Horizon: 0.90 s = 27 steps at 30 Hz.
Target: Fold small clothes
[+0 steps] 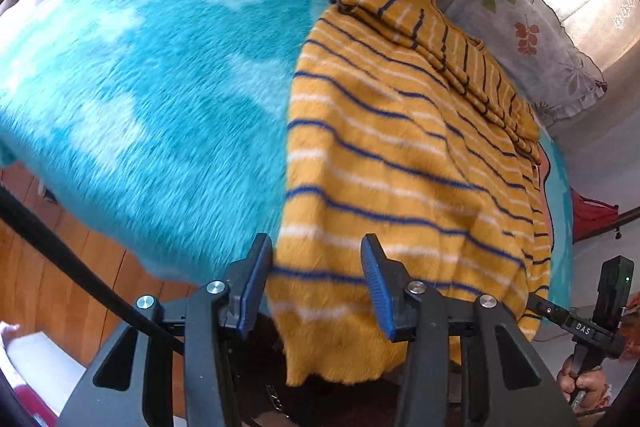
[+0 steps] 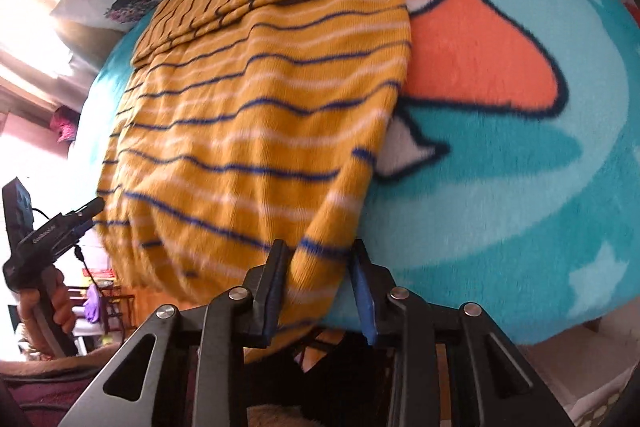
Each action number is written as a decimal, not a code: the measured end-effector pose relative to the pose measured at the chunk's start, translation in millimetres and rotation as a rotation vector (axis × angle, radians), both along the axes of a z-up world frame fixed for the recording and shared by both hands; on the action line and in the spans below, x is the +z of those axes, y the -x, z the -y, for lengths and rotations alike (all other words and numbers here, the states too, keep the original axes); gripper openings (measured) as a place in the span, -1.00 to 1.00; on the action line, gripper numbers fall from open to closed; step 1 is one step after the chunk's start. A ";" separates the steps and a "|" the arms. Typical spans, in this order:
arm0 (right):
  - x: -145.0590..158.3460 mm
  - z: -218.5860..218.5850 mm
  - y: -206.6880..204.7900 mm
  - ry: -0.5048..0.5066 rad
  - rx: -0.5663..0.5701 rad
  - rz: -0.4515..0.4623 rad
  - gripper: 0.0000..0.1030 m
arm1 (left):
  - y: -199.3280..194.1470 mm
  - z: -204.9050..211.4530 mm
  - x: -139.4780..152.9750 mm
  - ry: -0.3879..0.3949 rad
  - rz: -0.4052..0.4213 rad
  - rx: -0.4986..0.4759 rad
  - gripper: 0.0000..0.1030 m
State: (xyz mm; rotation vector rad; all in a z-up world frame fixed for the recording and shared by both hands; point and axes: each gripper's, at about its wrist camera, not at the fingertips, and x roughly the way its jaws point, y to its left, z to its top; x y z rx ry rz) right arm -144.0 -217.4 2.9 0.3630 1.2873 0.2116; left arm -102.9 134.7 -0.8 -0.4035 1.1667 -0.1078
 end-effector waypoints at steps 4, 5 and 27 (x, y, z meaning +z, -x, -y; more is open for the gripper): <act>-4.1 3.1 4.3 -0.071 0.014 -0.014 -0.33 | 15.5 -11.9 -10.0 0.045 -0.026 0.055 0.20; -6.5 1.6 1.4 -0.092 0.001 -0.017 -0.33 | 17.7 -13.4 -12.4 0.061 -0.032 0.063 0.20; -39.1 -23.5 14.3 -0.290 0.048 -0.180 -0.80 | 33.9 -0.2 -4.8 0.171 -0.100 0.044 -0.84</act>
